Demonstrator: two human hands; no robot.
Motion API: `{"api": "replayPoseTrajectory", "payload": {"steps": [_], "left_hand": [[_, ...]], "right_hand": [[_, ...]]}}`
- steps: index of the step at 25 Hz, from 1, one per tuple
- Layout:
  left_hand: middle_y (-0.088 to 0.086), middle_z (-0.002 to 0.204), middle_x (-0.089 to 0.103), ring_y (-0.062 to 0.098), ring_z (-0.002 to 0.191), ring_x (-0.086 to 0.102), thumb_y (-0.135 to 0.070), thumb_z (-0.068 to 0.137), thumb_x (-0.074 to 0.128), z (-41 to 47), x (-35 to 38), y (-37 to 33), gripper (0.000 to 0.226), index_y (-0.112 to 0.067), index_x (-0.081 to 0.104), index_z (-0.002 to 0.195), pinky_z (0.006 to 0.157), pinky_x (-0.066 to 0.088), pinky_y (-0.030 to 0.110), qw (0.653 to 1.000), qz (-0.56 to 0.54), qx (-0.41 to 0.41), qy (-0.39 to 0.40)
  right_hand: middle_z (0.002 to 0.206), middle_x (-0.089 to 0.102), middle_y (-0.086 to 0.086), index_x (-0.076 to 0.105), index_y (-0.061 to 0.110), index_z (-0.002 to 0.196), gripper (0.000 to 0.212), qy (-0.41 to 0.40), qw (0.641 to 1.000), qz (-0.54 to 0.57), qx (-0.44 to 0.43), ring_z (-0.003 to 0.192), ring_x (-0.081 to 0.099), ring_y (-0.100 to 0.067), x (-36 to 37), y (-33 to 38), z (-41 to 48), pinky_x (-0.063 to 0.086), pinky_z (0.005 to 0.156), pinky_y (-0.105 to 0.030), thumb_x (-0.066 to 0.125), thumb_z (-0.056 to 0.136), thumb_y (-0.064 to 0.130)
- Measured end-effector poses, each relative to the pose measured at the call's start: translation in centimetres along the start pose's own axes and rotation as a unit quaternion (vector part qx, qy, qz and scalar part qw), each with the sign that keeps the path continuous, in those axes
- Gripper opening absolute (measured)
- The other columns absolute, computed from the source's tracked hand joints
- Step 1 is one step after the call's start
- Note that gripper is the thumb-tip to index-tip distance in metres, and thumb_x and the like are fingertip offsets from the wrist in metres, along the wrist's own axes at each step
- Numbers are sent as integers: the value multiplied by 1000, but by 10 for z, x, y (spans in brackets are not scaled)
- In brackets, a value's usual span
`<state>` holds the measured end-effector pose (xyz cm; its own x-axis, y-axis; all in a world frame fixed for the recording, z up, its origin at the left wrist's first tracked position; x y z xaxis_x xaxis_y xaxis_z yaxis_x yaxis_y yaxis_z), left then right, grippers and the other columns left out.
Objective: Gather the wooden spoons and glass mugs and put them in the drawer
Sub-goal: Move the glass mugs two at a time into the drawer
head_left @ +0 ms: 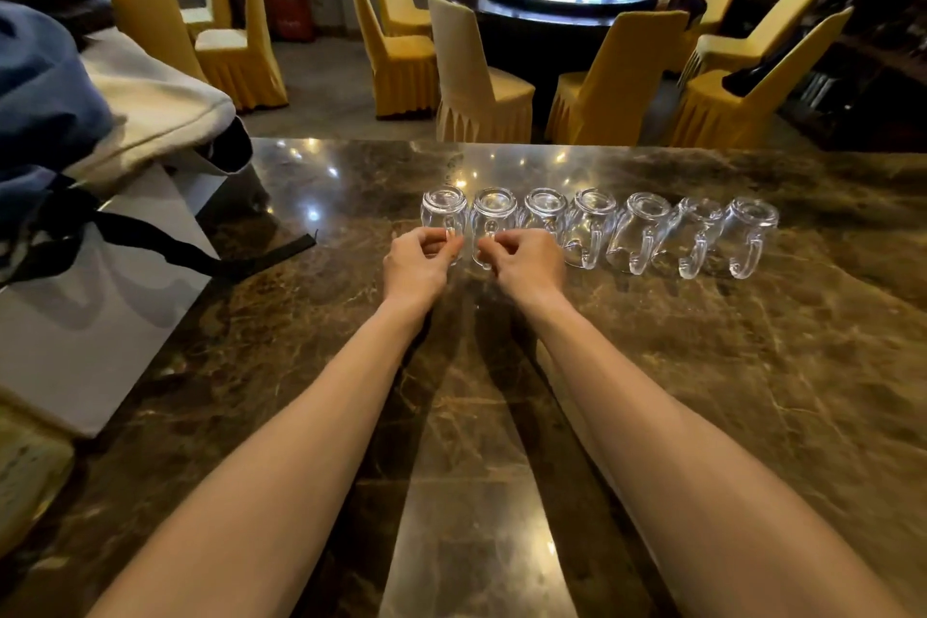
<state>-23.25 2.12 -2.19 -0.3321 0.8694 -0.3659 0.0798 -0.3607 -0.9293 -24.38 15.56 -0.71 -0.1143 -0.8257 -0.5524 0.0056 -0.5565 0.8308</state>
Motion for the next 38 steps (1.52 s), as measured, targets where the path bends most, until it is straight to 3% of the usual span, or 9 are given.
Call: {"api": "replayPoseTrajectory", "payload": {"steps": [5,9,13,21,24,28,32,36,38], "left_hand": [[0,95,68,9,86,61,-24,84,67,-13,-16,-3,25,-11,67,105,80,50,23,999,19,28,-9],[-6,88,68,0,78,61,-25,83,68,-38,-39,-4,22,-15,69,102,71,46,10,998,26,55,-10],[-18,78,66,-12,72,60,-29,81,69,-76,-69,-9,13,-26,69,94,64,45,2,996,20,88,-1],[-9,91,70,3,85,65,-32,82,66,-158,-126,-32,24,-21,69,103,78,53,23,991,31,123,38],[-9,89,71,1,82,66,-29,79,69,-198,-147,-37,24,-19,71,101,77,54,21,990,2,122,66],[-13,85,72,-3,82,66,-29,76,68,-253,-170,-31,25,-20,70,100,70,50,9,984,-16,131,115],[-15,88,72,0,79,67,-34,70,68,-305,-189,-7,21,-31,70,90,70,50,9,980,-49,115,153],[-15,88,72,3,81,66,-41,69,68,-341,-192,22,21,-34,72,88,72,51,14,983,-19,87,163],[-12,88,73,4,80,66,-40,69,69,-354,-191,35,21,-34,72,89,72,51,15,983,-21,69,171]], "right_hand": [[91,74,-5,74,13,94,20,8,1000,-5,13,84,67,-19,-3,6,-13,53,81,-38,62,89,29],[85,74,-2,75,15,92,18,20,1000,-10,-21,69,62,-9,-11,15,-44,46,59,-19,64,88,28],[87,75,-2,75,14,94,17,49,998,5,-49,78,68,-12,-22,26,-88,55,79,-35,65,88,27],[72,73,2,76,20,80,13,66,993,48,-83,72,70,-15,-46,46,-176,57,76,-44,66,86,26],[71,73,6,76,20,80,14,68,992,55,-90,71,70,-12,-55,49,-215,57,76,-43,66,86,27],[72,74,5,76,19,81,14,73,990,69,-96,72,70,-10,-67,46,-271,57,75,-41,66,86,28],[76,74,9,76,22,85,11,109,984,84,-114,73,68,-5,-74,31,-335,57,70,-28,66,85,26],[82,72,18,70,41,78,9,126,982,95,-102,73,68,-3,-70,15,-377,57,67,-24,62,80,38],[81,72,16,72,36,82,9,122,984,80,-102,72,68,-2,-67,2,-390,57,64,-27,64,82,37]]}}
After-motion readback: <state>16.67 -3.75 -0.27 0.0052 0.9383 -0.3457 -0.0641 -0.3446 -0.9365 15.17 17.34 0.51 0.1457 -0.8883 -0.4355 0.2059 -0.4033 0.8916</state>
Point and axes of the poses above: each hand's wrist, its own z-axis towards the middle knuckle, its own x-axis out of the palm, y = z × x, the point moved 3 cm from there along z, towards the middle knuckle
